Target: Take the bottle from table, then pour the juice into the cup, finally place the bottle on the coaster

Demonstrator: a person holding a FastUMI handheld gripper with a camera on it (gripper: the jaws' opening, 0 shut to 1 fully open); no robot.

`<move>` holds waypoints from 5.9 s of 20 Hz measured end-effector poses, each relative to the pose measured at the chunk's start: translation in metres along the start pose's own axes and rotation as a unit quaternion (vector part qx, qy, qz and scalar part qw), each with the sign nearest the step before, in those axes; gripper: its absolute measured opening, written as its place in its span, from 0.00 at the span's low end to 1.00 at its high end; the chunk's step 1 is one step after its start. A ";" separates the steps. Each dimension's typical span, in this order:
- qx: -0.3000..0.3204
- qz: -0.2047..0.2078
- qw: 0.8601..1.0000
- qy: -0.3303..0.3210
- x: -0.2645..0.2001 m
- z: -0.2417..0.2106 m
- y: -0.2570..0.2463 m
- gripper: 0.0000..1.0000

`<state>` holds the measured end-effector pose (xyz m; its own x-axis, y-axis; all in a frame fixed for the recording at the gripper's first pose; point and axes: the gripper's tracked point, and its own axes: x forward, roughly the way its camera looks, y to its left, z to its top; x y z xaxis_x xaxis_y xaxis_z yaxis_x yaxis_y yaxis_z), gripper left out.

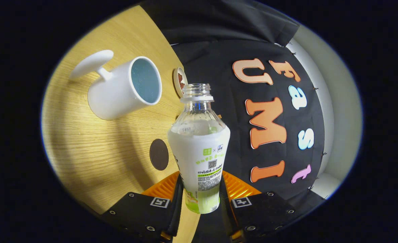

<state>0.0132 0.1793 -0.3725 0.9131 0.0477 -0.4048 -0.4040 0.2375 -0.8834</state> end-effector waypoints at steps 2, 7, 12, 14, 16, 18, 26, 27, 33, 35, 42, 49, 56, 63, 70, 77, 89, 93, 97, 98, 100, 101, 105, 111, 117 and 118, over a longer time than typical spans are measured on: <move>-0.016 -0.003 1.000 -0.003 0.002 0.001 0.000 0.52; -0.065 -0.026 0.998 -0.009 0.004 0.001 -0.006 0.52; -0.086 -0.037 0.995 -0.019 0.005 0.011 -0.011 0.52; -0.098 -0.041 0.994 -0.021 0.006 0.014 -0.013 0.52; -0.106 -0.042 0.993 -0.023 0.006 0.016 -0.013 0.52; -0.113 -0.043 0.992 -0.024 0.005 0.018 -0.015 0.52; -0.114 -0.040 0.992 -0.021 0.006 0.018 -0.016 0.52; -0.116 -0.040 0.992 -0.020 0.007 0.018 -0.016 0.52; -0.122 -0.037 0.992 -0.019 0.006 0.018 -0.018 0.52; -0.126 -0.038 0.991 -0.019 0.006 0.018 -0.019 0.52; -0.136 -0.039 0.990 -0.024 0.007 0.023 -0.022 0.52; -0.145 -0.049 0.988 -0.025 0.006 0.028 -0.028 0.52; -0.158 -0.052 0.986 -0.025 0.012 0.029 -0.032 0.52; -0.175 -0.055 0.983 -0.031 0.010 0.032 -0.037 0.52; -0.191 -0.062 0.979 -0.031 0.008 0.029 -0.046 0.52; -0.203 -0.067 0.976 -0.034 0.007 0.034 -0.051 0.52; -0.229 -0.074 0.969 -0.048 0.012 0.045 -0.058 0.52; -0.241 -0.079 0.966 -0.050 0.010 0.046 -0.062 0.52; -0.248 -0.081 0.964 -0.053 0.010 0.048 -0.065 0.52; -0.249 -0.080 0.964 -0.053 0.010 0.049 -0.065 0.52; -0.253 -0.078 0.963 -0.054 0.012 0.048 -0.065 0.52; -0.257 -0.080 0.962 -0.056 0.011 0.050 -0.066 0.52; -0.268 -0.082 0.958 -0.058 0.011 0.051 -0.070 0.52; -0.282 -0.088 0.953 -0.063 0.011 0.056 -0.074 0.52; -0.307 -0.092 0.945 -0.068 0.010 0.060 -0.074 0.52; -0.314 -0.092 0.943 -0.068 0.009 0.061 -0.073 0.52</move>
<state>0.0541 0.2216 -0.2973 0.9520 0.1965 -0.2348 -0.1514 -0.3644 -0.9189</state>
